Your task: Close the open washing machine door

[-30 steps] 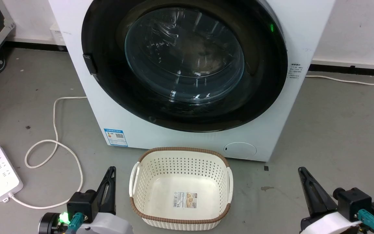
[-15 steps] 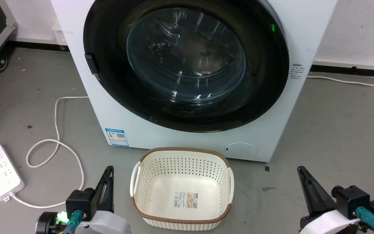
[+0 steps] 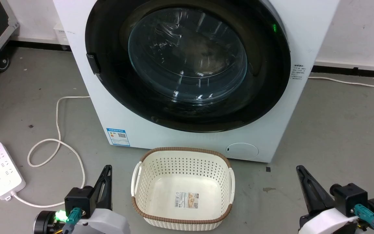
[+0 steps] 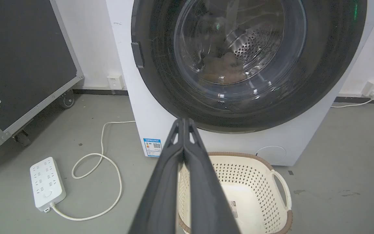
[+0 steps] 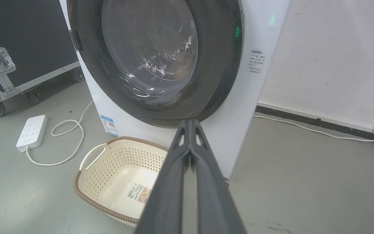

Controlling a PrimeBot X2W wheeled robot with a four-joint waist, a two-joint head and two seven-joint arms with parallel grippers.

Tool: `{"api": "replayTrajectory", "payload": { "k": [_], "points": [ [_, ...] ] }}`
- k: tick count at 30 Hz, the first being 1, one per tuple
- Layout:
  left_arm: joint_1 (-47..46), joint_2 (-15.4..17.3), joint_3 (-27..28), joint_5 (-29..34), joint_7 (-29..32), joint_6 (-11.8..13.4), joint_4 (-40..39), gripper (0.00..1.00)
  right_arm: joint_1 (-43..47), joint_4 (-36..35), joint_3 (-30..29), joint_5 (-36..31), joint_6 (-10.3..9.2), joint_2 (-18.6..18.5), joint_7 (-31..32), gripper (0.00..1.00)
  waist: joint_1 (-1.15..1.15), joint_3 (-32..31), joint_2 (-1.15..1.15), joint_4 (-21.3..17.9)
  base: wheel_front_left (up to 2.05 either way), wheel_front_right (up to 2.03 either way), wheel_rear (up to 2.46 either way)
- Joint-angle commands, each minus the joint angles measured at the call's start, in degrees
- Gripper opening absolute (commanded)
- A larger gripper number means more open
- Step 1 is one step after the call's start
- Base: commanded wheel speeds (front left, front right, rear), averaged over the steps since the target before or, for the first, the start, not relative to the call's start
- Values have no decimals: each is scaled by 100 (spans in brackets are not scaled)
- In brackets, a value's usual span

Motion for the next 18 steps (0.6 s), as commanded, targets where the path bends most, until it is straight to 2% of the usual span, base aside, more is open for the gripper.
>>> {"api": "replayTrajectory", "payload": {
  "k": [1, 18],
  "points": [
    [-69, 0, 23, 69, 48, 36, -37, 0, -94, -51, 5, -50, -3, 32, 42, 0, 0, -1, 0, 5, 0, 0, 0],
    [-87, -16, 98, 176, 258, 53, -129, 0, -137, -118, 17, -123, -4, 43, 243, 0, 0, -8, 0, 43, 0, 0, 0]
  ]
}}
